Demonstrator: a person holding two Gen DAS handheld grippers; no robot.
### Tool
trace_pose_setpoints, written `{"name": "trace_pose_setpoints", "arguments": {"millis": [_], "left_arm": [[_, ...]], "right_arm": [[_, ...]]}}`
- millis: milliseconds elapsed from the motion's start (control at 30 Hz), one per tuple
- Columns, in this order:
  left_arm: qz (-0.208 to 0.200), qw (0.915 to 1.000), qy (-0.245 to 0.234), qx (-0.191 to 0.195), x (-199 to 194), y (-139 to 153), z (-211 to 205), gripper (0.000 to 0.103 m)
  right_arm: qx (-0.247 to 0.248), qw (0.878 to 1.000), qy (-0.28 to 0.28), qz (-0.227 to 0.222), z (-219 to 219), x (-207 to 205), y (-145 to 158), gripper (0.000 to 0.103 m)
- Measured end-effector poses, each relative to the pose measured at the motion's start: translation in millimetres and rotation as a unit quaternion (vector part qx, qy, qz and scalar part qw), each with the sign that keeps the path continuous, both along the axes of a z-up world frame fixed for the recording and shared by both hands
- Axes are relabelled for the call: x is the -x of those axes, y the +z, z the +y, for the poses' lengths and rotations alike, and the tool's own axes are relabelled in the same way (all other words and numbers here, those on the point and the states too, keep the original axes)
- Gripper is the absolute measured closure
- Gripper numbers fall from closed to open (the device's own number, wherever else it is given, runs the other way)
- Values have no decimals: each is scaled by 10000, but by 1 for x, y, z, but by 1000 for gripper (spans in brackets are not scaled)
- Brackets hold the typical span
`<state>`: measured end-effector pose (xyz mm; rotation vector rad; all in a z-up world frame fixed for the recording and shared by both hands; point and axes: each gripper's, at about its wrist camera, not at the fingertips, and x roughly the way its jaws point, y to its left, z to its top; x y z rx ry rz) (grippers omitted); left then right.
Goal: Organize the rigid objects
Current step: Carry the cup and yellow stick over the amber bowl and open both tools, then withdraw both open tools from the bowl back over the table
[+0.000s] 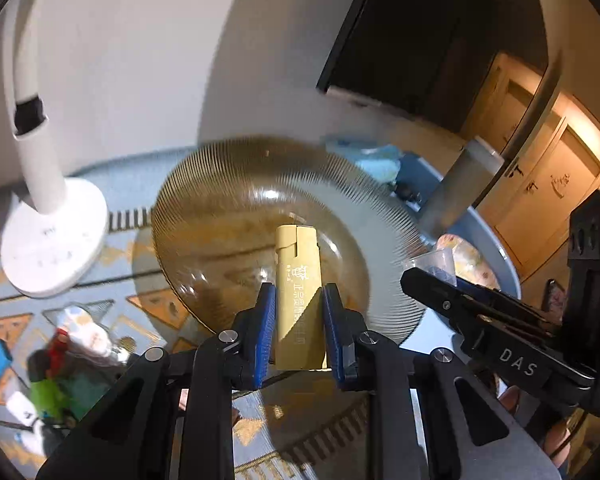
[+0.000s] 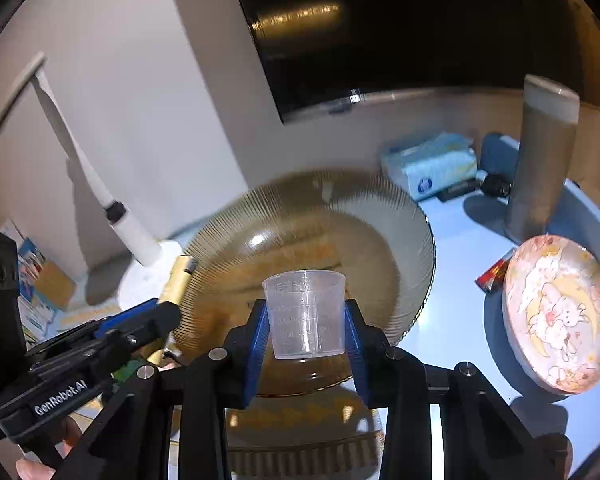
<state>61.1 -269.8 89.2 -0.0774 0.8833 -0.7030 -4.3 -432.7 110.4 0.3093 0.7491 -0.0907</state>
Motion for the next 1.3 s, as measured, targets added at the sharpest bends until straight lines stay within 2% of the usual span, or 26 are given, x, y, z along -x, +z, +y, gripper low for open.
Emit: {"name": "trace_pose_setpoints", "arguments": {"millis": [67,100,133,167,233,267,500,633,767,800,833,867,900,967,1033,1200,1300], "left_arm": [[82,10000,-32,-43,-2,-7,-2,81],[122,9999,-39,-58,-2,-8,-2,77],[175,9998,-40,-53,-3,-7,-1,60],[185,9998,3,15,-2,-3,4,52],[32,9997,111,214,1,10,20,43],[-86,9994,192,289,5,20,31,41],[-555,9930,720,750,42,79,120,41],[-826,9872,1124,776,73,101,171,41],[-1148,9779,1604,694,107,120,225,40],[-1200,9760,1690,673,114,122,235,37],[-1246,9738,1783,661,121,122,245,23],[-1303,9708,1905,656,128,120,256,7],[-1363,9677,2017,659,134,117,264,2],[-1406,9629,2220,616,143,103,282,1],[-1254,9616,2397,457,144,82,292,1],[-770,9548,2843,-406,128,-4,301,1],[-717,9522,2887,-692,122,-30,298,1]], "right_arm": [[-8,9999,4,102,-3,-3,-7,67],[15,9999,-26,140,-5,-4,-9,67],[80,9997,-92,210,-6,-5,-11,66],[115,9995,-147,241,-8,-4,-11,56],[124,9994,-293,165,-11,2,-6,42],[102,9993,-352,55,-13,8,0,42],[-48,9989,-320,-329,-5,38,32,42],[-143,9986,-42,-506,21,55,50,42],[-153,9965,329,-748,57,71,72,41],[-172,9956,435,-814,66,75,77,41],[-191,9945,542,-877,76,79,81,40],[-200,9936,621,-917,84,83,83,39],[-198,9930,685,-941,91,86,82,38],[-118,9926,765,-937,109,90,72,23],[-39,9923,836,-909,124,95,52,15],[297,9926,1047,-544,155,94,-21,15],[404,9927,1100,-294,158,89,-51,15]]}}
